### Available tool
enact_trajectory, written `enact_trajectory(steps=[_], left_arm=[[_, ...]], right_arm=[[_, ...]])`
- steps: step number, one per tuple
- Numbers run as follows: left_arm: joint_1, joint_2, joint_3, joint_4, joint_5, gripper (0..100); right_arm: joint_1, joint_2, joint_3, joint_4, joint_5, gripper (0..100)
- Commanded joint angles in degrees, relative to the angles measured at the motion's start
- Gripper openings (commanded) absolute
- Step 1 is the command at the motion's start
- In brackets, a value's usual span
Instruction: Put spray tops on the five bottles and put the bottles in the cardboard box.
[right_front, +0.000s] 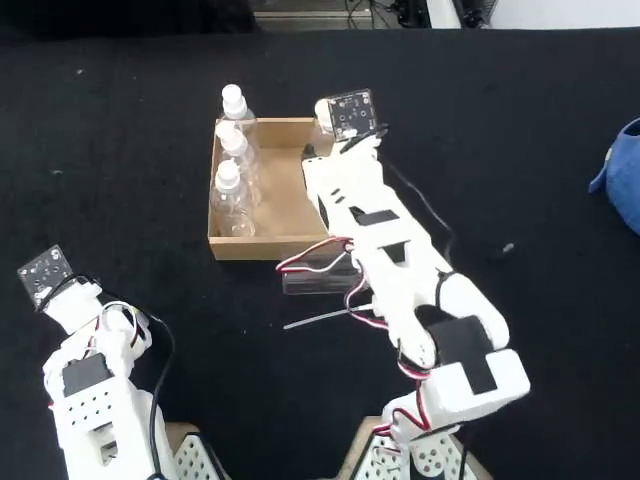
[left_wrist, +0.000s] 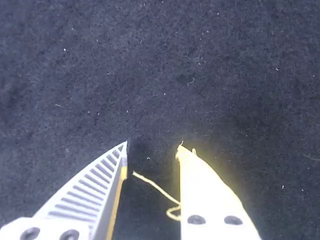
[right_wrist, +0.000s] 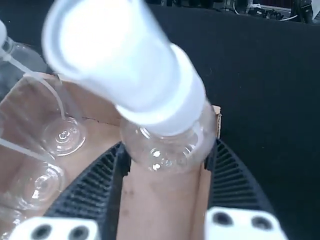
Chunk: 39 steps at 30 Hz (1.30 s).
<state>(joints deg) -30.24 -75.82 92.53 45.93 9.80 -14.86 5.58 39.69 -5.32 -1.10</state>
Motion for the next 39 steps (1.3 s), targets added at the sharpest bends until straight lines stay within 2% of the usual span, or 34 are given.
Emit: enact_trajectory(steps=[1, 7, 26, 32, 39], left_arm=[[-0.31, -0.79, -0.48, -1.05, 0.0, 3], [-0.31, -0.79, -0.48, -1.05, 0.0, 3], [-0.31, -0.79, -0.48, -1.05, 0.0, 3], [-0.31, -0.79, -0.48, -1.05, 0.0, 3], [-0.31, -0.79, -0.48, -1.05, 0.0, 3]], right_arm=[[1.14, 0.48, -5.49, 2.99, 0.18, 17.4], [1.23, 3.03, -10.51, 8.0, 0.18, 17.4], [0.97, 3.82, -11.21, 8.44, 0.09, 17.7], [0.97, 3.82, -12.97, 13.27, 0.09, 17.7], [0.88, 3.82, -13.05, 13.19, 0.09, 17.7]])
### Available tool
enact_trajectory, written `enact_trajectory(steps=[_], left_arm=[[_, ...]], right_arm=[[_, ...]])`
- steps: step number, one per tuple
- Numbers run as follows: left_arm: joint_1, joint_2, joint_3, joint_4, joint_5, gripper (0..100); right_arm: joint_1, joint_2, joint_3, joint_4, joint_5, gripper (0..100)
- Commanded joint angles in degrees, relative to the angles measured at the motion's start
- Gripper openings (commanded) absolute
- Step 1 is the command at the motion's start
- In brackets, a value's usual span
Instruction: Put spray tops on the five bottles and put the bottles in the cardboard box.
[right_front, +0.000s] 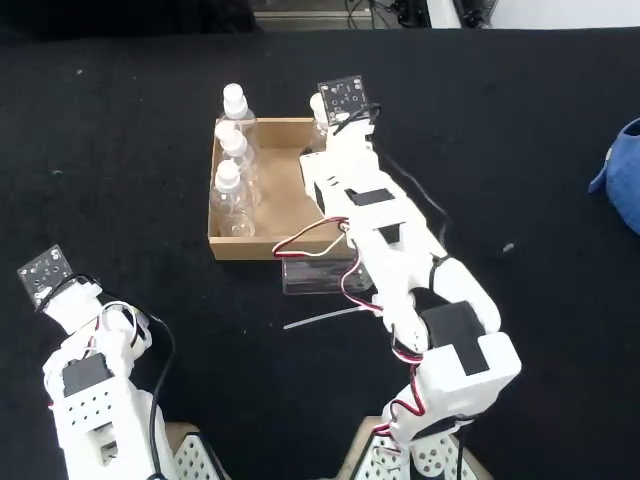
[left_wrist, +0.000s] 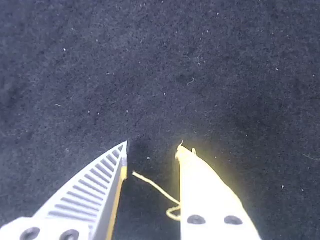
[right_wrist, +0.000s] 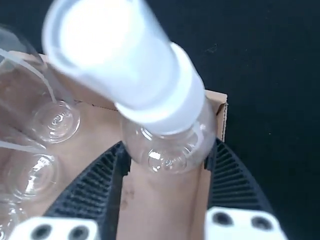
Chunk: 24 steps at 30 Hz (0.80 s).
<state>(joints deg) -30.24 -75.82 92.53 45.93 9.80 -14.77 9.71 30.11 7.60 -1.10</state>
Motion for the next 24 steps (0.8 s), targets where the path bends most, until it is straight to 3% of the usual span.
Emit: enact_trajectory(steps=[1, 11, 17, 24], left_arm=[[-0.31, -0.79, -0.48, -1.05, 0.0, 3], [-0.31, -0.79, -0.48, -1.05, 0.0, 3], [-0.31, -0.79, -0.48, -1.05, 0.0, 3], [-0.31, -0.79, -0.48, -1.05, 0.0, 3]], right_arm=[[0.79, -0.31, -3.47, 0.26, 0.09, 17.7], [0.79, -0.31, -3.56, 0.18, 0.09, 17.8], [0.79, -0.31, -3.56, 0.18, 0.09, 27.9], [0.79, -0.31, -3.56, 0.18, 0.09, 28.3]])
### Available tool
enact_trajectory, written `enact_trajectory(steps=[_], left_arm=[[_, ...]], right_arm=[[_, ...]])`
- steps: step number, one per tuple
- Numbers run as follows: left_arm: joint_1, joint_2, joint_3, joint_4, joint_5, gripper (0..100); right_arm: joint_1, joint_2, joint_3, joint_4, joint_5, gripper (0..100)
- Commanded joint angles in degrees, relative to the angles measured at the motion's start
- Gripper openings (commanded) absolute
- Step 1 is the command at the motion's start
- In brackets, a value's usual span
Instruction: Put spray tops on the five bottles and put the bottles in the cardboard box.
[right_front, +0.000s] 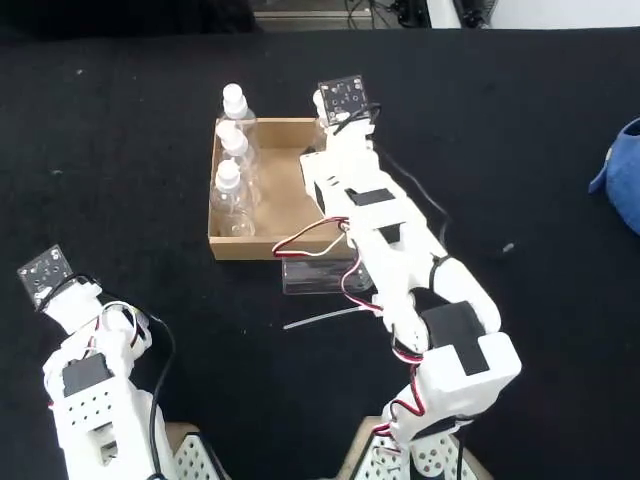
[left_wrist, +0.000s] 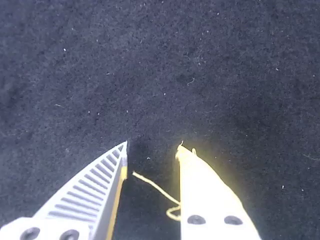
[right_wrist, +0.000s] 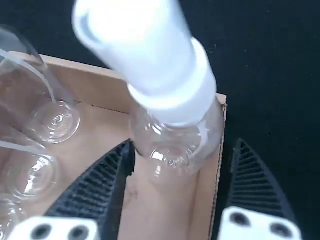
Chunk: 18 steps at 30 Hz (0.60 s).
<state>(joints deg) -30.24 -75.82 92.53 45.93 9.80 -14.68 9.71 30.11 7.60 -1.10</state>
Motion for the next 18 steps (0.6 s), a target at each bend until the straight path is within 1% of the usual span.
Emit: enact_trajectory(steps=[1, 4, 9, 16, 18], left_arm=[[-0.31, -0.79, -0.48, -1.05, 0.0, 3], [-0.31, -0.79, -0.48, -1.05, 0.0, 3], [-0.31, -0.79, -0.48, -1.05, 0.0, 3], [-0.31, -0.79, -0.48, -1.05, 0.0, 3], [-0.31, -0.79, -0.48, -1.05, 0.0, 3]], right_arm=[[0.7, -0.31, -3.56, 0.18, 0.09, 28.3], [0.7, -0.31, -3.56, 0.18, 0.09, 29.2], [0.7, -0.31, -3.12, 0.62, 0.09, 38.8], [0.62, -0.92, -3.12, 0.88, 0.09, 39.4], [0.53, -1.71, -3.12, 2.46, 0.09, 39.4]])
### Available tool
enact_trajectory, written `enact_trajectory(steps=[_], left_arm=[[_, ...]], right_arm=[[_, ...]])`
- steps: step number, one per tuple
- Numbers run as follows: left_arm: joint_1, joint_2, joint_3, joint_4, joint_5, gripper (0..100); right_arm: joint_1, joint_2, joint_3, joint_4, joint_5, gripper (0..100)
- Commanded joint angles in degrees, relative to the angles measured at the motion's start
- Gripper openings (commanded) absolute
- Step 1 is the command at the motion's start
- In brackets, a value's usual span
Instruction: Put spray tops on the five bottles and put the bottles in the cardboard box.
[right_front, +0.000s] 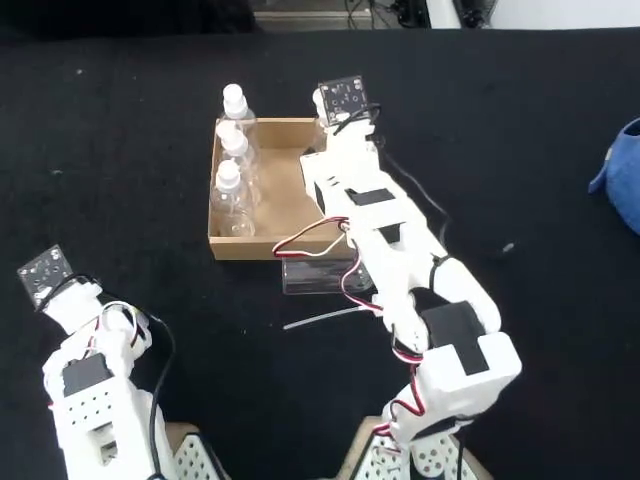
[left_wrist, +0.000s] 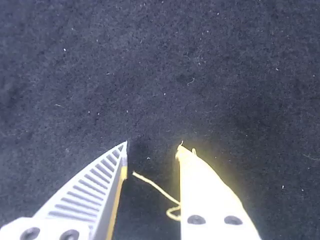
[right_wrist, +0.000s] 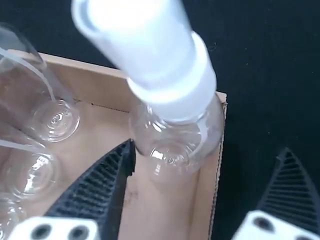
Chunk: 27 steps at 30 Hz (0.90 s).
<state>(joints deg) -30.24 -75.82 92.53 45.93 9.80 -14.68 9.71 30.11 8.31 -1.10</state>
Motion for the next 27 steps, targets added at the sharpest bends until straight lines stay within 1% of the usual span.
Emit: enact_trajectory(steps=[1, 14, 18, 21, 24, 27], left_arm=[[-0.31, -0.79, -0.48, -1.05, 0.0, 3], [-0.31, -0.79, -0.48, -1.05, -0.09, 3], [-0.31, -0.79, -0.4, -1.05, -0.09, 3], [-0.31, -0.79, -0.31, -1.05, -0.09, 3], [-0.31, -0.79, 0.22, -1.05, -0.09, 3], [-0.31, -0.79, 0.22, -1.05, -0.09, 3]], right_arm=[[0.53, -2.33, -3.12, 2.64, 0.09, 39.4], [0.7, -14.11, -3.12, 15.12, 0.09, 39.4], [0.79, -20.35, -3.12, 23.12, 0.53, 37.4], [1.23, -26.15, -3.12, 31.74, 0.53, 29.0], [4.04, -31.43, -3.12, 38.86, 0.26, 15.8], [8.97, -35.56, -3.12, 45.1, 0.18, 2.1]])
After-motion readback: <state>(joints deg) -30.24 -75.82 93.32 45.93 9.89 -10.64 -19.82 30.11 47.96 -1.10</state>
